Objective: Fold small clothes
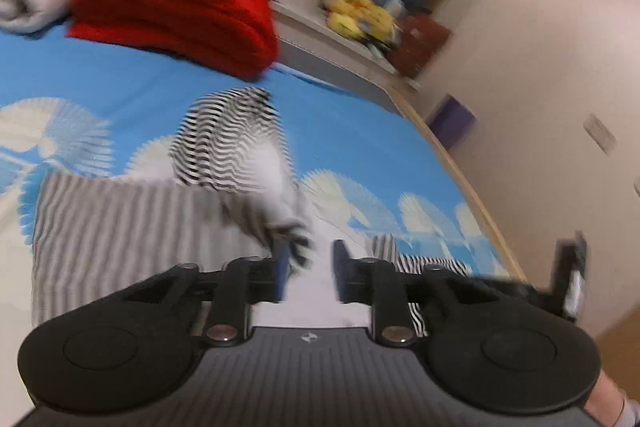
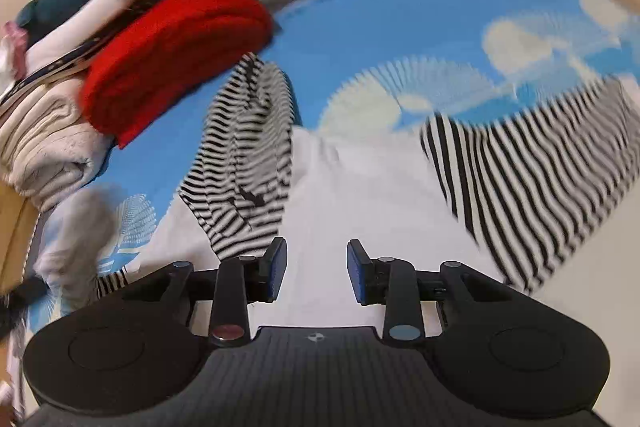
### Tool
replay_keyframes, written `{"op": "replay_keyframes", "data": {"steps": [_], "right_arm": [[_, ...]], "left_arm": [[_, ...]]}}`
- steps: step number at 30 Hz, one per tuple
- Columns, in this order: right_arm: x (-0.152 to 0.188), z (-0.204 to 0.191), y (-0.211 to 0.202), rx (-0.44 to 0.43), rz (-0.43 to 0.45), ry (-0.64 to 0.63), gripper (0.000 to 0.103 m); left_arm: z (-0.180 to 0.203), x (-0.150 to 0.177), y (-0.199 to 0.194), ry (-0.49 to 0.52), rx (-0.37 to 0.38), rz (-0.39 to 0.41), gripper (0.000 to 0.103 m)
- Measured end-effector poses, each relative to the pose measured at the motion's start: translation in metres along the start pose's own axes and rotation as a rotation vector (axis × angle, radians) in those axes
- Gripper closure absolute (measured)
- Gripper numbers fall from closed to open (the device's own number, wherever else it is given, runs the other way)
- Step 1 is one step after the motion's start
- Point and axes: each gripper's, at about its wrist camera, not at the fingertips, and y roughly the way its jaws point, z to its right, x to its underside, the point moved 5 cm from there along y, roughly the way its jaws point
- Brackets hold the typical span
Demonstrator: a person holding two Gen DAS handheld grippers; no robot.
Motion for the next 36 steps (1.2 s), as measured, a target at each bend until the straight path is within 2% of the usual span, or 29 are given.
{"op": "replay_keyframes", "data": {"steps": [2,4,7,10,14,15,18,19,20,21,22,24,26,28,29,31,33,34,36], "right_arm": [[0.002,0.005,0.007,0.019,-0.021,0.049,0.063],[0.004,0.011,0.016,0.026,-0.045,0.108,0.063],[0.009,0.021,0.032,0.038,-0.091,0.201,0.063],[0.015,0.034,0.049,0.062,-0.129,0.303,0.062],[0.015,0.048,0.077,0.058,-0.131,0.451,0.062],[0.014,0.052,0.083,0.066,-0.12,0.476,0.062],[0.012,0.057,0.104,0.069,-0.108,0.502,0.062],[0.013,0.057,0.113,0.068,-0.115,0.504,0.062],[0.014,0.056,0.119,0.063,-0.117,0.499,0.071],[0.015,0.053,0.121,0.05,-0.113,0.483,0.09],[0.014,0.049,0.121,0.04,-0.099,0.458,0.1],[0.005,0.041,0.108,0.011,-0.029,0.399,0.1],[-0.012,0.023,0.076,-0.039,0.081,0.298,0.101],[-0.02,0.017,0.045,-0.094,0.156,0.281,0.101],[-0.021,0.02,0.036,-0.091,0.172,0.27,0.101],[-0.018,0.034,0.037,0.061,0.151,0.187,0.1],[-0.008,0.063,0.061,0.266,0.037,0.166,0.095],[-0.004,0.076,0.067,0.312,-0.004,0.198,0.095],[-0.002,0.088,0.061,0.304,0.022,0.265,0.095]], "left_arm": [[0.001,-0.007,0.006,-0.02,-0.061,0.005,0.069],[-0.046,-0.01,0.008,-0.055,-0.165,0.001,0.069],[-0.092,-0.019,0.018,-0.104,-0.358,-0.057,0.069],[-0.137,-0.016,0.025,-0.152,-0.461,-0.139,0.069],[-0.157,0.0,0.016,-0.202,-0.44,-0.18,0.069],[-0.162,0.01,0.002,-0.194,-0.436,-0.182,0.069],[-0.168,0.023,0.008,-0.145,-0.432,-0.209,0.069],[-0.194,0.04,0.006,-0.13,-0.429,-0.22,0.069],[-0.208,0.051,0.009,-0.11,-0.428,-0.237,0.069],[-0.221,0.063,0.012,-0.087,-0.429,-0.255,0.069],[-0.229,0.073,0.015,-0.065,-0.432,-0.275,0.069],[-0.246,0.091,0.034,-0.025,-0.444,-0.32,0.069],[-0.257,0.105,0.044,-0.008,-0.456,-0.356,0.069],[-0.264,0.118,0.053,0.002,-0.463,-0.395,0.069],[-0.265,0.124,0.056,0.003,-0.457,-0.411,0.069],[-0.267,0.134,0.06,0.022,-0.455,-0.44,0.069],[-0.269,0.143,0.064,0.084,-0.506,-0.492,0.069],[-0.27,0.145,0.063,0.097,-0.527,-0.498,0.069],[-0.27,0.14,0.058,0.088,-0.53,-0.477,0.069]]}}
